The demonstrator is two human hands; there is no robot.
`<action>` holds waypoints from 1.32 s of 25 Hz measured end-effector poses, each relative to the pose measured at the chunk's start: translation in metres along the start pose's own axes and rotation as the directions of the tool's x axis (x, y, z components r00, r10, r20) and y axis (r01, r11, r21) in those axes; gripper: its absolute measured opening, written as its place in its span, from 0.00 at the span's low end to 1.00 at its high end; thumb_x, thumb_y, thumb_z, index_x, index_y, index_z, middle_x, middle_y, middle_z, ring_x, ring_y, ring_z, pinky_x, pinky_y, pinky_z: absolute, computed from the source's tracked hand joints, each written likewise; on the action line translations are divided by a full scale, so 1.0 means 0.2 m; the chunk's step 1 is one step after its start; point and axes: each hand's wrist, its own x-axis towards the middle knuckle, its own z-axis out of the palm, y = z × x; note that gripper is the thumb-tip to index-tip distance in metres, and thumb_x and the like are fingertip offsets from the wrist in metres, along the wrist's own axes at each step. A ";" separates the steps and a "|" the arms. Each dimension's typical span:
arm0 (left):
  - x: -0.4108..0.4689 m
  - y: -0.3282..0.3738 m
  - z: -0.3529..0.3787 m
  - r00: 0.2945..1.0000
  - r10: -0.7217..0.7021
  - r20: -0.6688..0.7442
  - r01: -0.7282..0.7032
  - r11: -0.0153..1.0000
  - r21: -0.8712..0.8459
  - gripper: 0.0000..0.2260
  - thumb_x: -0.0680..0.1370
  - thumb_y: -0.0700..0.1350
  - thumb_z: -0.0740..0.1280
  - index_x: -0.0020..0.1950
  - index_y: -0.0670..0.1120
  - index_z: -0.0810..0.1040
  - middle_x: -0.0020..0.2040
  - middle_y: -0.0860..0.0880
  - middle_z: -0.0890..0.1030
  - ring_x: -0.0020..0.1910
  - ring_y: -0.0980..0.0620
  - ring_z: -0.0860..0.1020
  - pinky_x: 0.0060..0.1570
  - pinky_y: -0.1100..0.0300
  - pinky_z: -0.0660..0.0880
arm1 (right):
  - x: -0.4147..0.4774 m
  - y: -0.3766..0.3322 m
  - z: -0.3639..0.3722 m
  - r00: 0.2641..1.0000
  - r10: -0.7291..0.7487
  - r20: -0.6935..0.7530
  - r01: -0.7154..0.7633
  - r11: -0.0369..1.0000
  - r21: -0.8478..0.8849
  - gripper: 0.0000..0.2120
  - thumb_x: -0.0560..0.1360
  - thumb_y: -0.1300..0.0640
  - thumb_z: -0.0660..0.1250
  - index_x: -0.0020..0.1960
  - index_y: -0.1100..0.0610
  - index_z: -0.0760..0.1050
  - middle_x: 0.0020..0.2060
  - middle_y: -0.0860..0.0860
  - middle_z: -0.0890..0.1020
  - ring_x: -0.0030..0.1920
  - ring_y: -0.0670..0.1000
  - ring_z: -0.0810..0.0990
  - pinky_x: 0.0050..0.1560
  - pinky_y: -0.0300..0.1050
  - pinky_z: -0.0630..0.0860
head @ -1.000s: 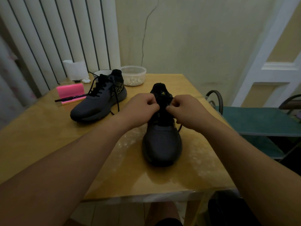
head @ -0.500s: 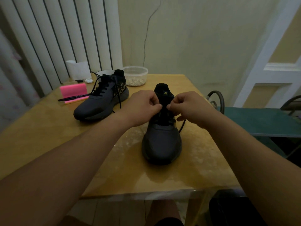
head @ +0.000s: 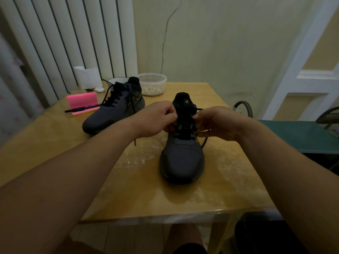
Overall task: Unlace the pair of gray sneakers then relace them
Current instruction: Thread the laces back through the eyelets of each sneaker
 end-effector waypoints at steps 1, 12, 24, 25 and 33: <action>0.00 0.00 0.00 1.000 0.003 0.005 -0.003 1.000 -0.008 0.06 0.87 0.43 0.62 0.53 0.44 0.76 0.48 0.46 0.85 0.42 0.55 0.85 0.43 0.62 0.83 | 0.00 -0.01 -0.01 0.999 -0.033 0.008 0.034 0.998 -0.050 0.06 0.81 0.60 0.65 0.49 0.60 0.79 0.40 0.54 0.81 0.44 0.54 0.82 0.51 0.50 0.80; -0.02 -0.07 0.10 0.994 0.051 -0.095 -0.063 0.990 -0.128 0.04 0.84 0.46 0.69 0.51 0.47 0.79 0.45 0.45 0.84 0.45 0.47 0.84 0.49 0.46 0.83 | -0.06 0.09 0.03 0.949 -0.307 -0.068 0.289 0.936 -0.202 0.11 0.82 0.56 0.69 0.56 0.65 0.79 0.49 0.57 0.85 0.50 0.54 0.85 0.49 0.44 0.83; -0.01 -0.08 0.07 0.999 -0.019 -0.050 0.003 0.956 -0.292 0.05 0.86 0.40 0.63 0.50 0.45 0.74 0.48 0.44 0.83 0.48 0.47 0.83 0.55 0.45 0.82 | -0.01 0.09 0.05 0.979 -0.160 -0.124 0.160 0.987 -0.013 0.13 0.83 0.57 0.57 0.49 0.62 0.77 0.42 0.57 0.80 0.47 0.60 0.79 0.49 0.49 0.79; -0.01 -0.08 0.08 0.998 -0.031 -0.051 0.015 0.960 -0.281 0.05 0.86 0.41 0.63 0.51 0.45 0.74 0.48 0.44 0.83 0.48 0.46 0.83 0.56 0.44 0.82 | 0.00 0.10 0.04 0.980 -0.156 -0.121 0.157 0.988 -0.007 0.13 0.83 0.56 0.58 0.49 0.62 0.77 0.42 0.57 0.80 0.48 0.60 0.79 0.50 0.51 0.79; -0.05 -0.09 0.15 0.994 0.001 -0.113 -0.050 0.904 -0.425 0.02 0.84 0.40 0.67 0.53 0.43 0.78 0.46 0.47 0.82 0.44 0.58 0.82 0.45 0.66 0.78 | -0.06 0.19 0.10 0.895 -0.408 -0.178 0.397 0.913 -0.095 0.05 0.82 0.60 0.68 0.54 0.62 0.78 0.47 0.58 0.83 0.48 0.49 0.85 0.48 0.41 0.81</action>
